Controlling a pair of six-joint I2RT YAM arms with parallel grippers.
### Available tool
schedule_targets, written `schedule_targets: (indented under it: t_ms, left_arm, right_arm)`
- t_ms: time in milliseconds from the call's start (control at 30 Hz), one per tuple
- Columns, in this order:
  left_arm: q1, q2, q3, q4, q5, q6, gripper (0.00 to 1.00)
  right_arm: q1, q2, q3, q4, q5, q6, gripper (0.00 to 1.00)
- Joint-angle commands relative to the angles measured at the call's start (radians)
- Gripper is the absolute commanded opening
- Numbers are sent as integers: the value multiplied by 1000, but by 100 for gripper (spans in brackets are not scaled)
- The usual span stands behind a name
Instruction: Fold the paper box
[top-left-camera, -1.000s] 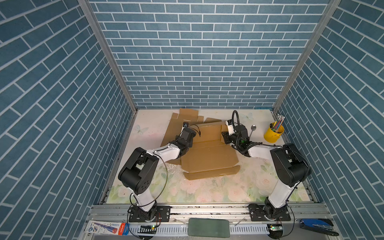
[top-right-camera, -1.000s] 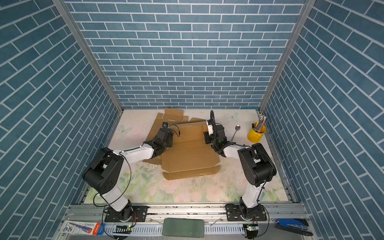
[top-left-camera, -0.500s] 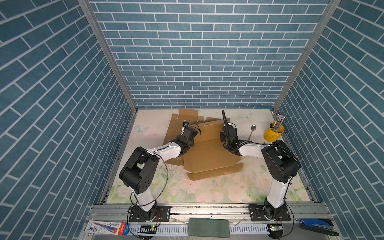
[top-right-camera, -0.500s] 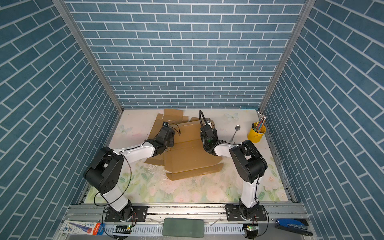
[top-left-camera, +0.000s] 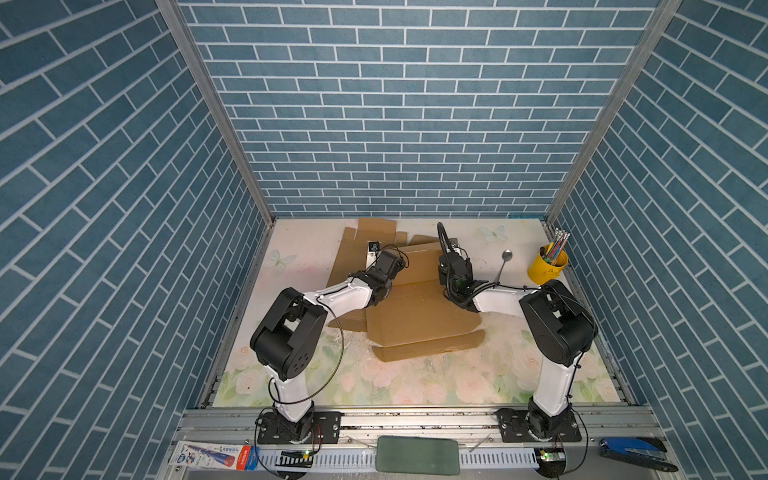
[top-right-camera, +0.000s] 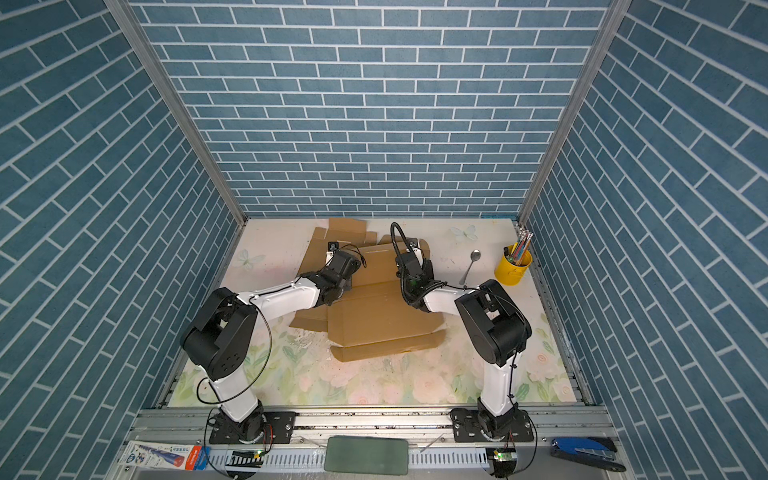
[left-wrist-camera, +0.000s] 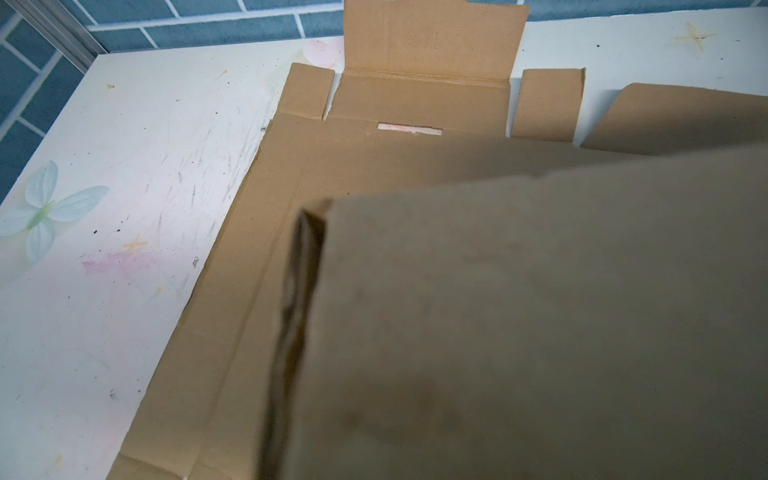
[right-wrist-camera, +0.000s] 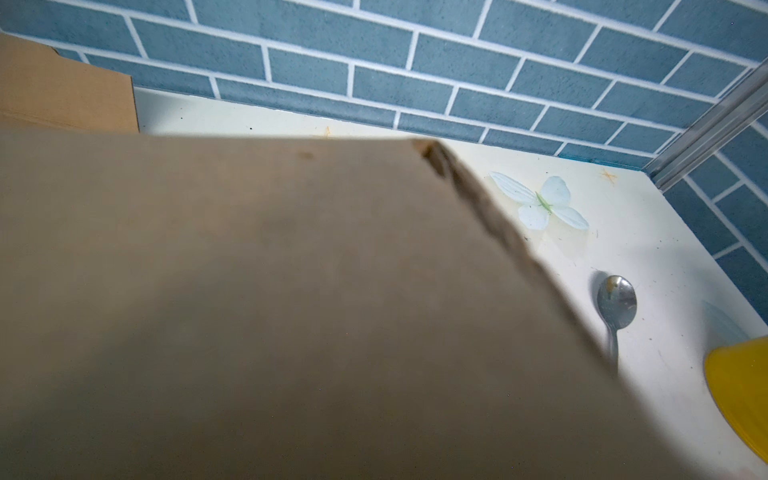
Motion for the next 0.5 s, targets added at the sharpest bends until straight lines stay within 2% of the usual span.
schedule_targets:
  t_ms: [0,33,300,467]
  left_arm:
    - [4,21,-30,-140,47,-25,0]
    - [5,6,-36,-133,67,-23,0]
    - [11,-79,-46,-152,142,-26,19]
    - [27,-170,-44,-193,179,-3,33]
  right_arm:
    - [2,-28,40,-95,20,-57,0]
    - [1,-42,43,-110,8,-72,0]
    - [-6,-114,104,-279,-129,-152,0]
    - [-30,-136,172,-426,-273,-208,0]
